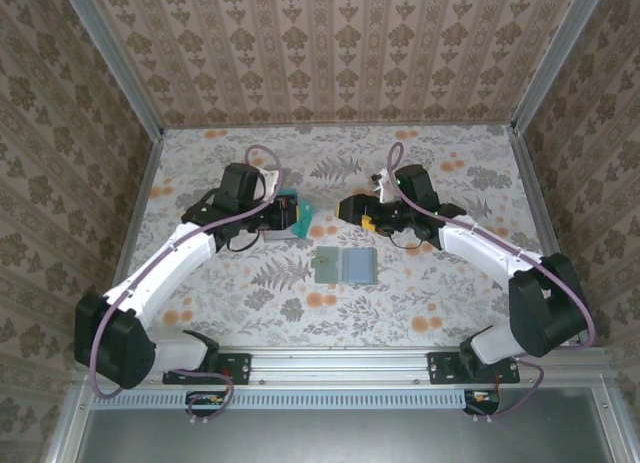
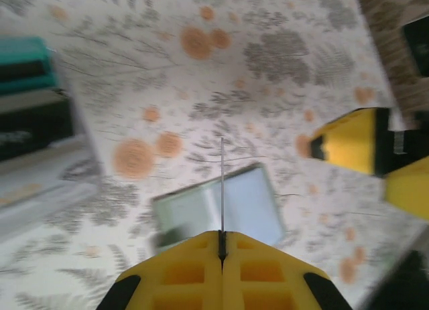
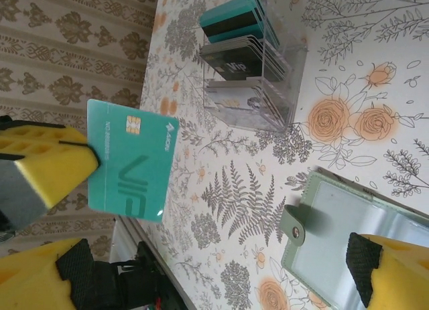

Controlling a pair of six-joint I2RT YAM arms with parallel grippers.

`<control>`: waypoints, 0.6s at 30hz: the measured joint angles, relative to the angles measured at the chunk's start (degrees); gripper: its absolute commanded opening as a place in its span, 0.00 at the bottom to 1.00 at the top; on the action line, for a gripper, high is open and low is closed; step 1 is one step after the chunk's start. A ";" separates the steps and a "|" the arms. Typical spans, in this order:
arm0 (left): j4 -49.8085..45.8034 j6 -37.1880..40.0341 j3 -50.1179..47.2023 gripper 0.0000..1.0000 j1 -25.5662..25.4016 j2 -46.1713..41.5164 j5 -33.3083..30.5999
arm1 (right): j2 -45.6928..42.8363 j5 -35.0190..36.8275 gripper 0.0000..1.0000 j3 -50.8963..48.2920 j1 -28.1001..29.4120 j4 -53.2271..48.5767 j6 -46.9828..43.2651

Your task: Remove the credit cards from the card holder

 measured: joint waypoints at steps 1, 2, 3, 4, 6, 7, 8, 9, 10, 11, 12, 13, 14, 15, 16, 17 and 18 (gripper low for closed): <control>-1.07 2.84 -0.02 0.00 0.00 -0.83 -2.60 | -0.46 0.13 1.00 0.00 0.00 -0.50 -0.44; -1.66 5.73 -0.02 0.00 0.00 -1.60 -4.87 | -0.81 0.33 1.00 0.00 0.00 -0.81 -0.83; -1.86 8.59 -0.02 0.00 0.00 -2.25 -6.69 | -1.11 0.50 1.00 0.00 0.00 -1.14 -1.11; -1.90 11.91 -0.02 0.00 0.00 -2.89 -8.48 | -1.40 0.72 0.99 0.00 -0.02 -1.55 -1.38; -1.81 18.49 -0.02 0.00 0.00 -3.76 -11.13 | -1.68 1.18 1.00 0.00 -0.07 -1.97 -1.88; -1.70 22.12 -0.02 0.00 0.07 -4.02 -12.20 | -1.86 1.40 1.00 -0.02 -0.13 -2.12 -2.14; -1.42 25.77 -0.04 0.00 0.31 -4.11 -12.76 | -2.23 1.57 1.00 -0.15 -0.26 -2.29 -2.38; -1.09 29.11 -0.11 0.00 0.44 -4.13 -12.85 | -2.60 1.64 1.00 -0.26 -0.35 -2.45 -2.43; -0.61 32.76 -0.31 0.00 0.83 -4.15 -12.68 | -3.13 1.68 1.00 -0.44 -0.55 -2.56 -2.56; -0.13 36.79 -0.57 0.00 1.62 -4.17 -11.96 | -3.67 1.77 1.00 -0.61 -0.72 -2.58 -2.64; 0.09 40.39 -0.74 0.00 2.62 -4.15 -10.91 | -4.11 1.84 1.00 -0.79 -0.90 -2.58 -2.71; 0.09 44.06 -0.74 0.00 3.91 -4.00 -9.60 | -4.59 1.84 1.00 -0.96 -1.09 -2.58 -2.82; 0.28 47.47 -0.72 0.00 5.25 -3.74 -8.55 | -5.01 1.88 1.00 -1.11 -1.33 -2.62 -2.84; 0.35 50.47 -0.55 0.00 6.34 -3.19 -7.72 | -5.35 1.99 1.00 -1.25 -1.53 -2.67 -2.86; 0.28 52.85 -0.31 0.00 7.10 -2.51 -7.19 | -5.68 2.01 1.00 -1.36 -1.75 -2.82 -2.91; 0.13 55.82 0.33 0.00 7.85 -1.31 -6.51 | -6.01 2.03 1.00 -1.49 -1.97 -3.02 -3.04; -0.22 58.80 1.31 0.00 8.31 0.31 -6.08 | -6.34 2.05 1.00 -1.55 -2.21 -3.32 -3.21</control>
